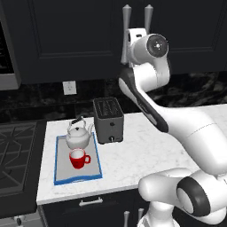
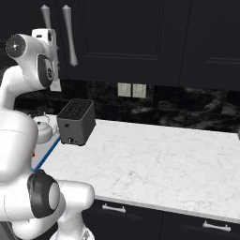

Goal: Pick the kettle from the counter and place it on the tray. Then pick the mug from the cabinet and place it on the tray. Then close the cabinet doors.

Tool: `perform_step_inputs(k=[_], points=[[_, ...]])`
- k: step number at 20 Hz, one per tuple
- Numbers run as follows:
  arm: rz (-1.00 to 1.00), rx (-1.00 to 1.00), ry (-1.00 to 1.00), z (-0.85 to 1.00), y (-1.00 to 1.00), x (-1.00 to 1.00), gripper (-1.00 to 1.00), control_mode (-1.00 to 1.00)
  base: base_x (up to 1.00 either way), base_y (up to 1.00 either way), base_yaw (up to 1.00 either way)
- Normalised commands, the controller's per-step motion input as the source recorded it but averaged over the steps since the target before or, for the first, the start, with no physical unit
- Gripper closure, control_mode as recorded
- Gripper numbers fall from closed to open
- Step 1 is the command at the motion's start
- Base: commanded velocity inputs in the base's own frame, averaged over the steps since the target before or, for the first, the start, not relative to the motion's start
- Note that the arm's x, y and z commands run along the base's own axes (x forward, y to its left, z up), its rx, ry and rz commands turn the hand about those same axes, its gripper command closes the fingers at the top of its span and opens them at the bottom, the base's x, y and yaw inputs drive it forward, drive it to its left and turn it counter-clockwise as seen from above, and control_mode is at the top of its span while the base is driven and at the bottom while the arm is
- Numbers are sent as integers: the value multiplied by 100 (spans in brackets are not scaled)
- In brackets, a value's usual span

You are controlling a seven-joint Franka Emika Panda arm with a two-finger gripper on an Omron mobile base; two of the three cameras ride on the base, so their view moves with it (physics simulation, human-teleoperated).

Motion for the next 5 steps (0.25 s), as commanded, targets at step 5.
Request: perform_step_inputs(k=[5], points=[[4, -2, 2, -13, 2, 37, -100, -100, 0, 0, 0]])
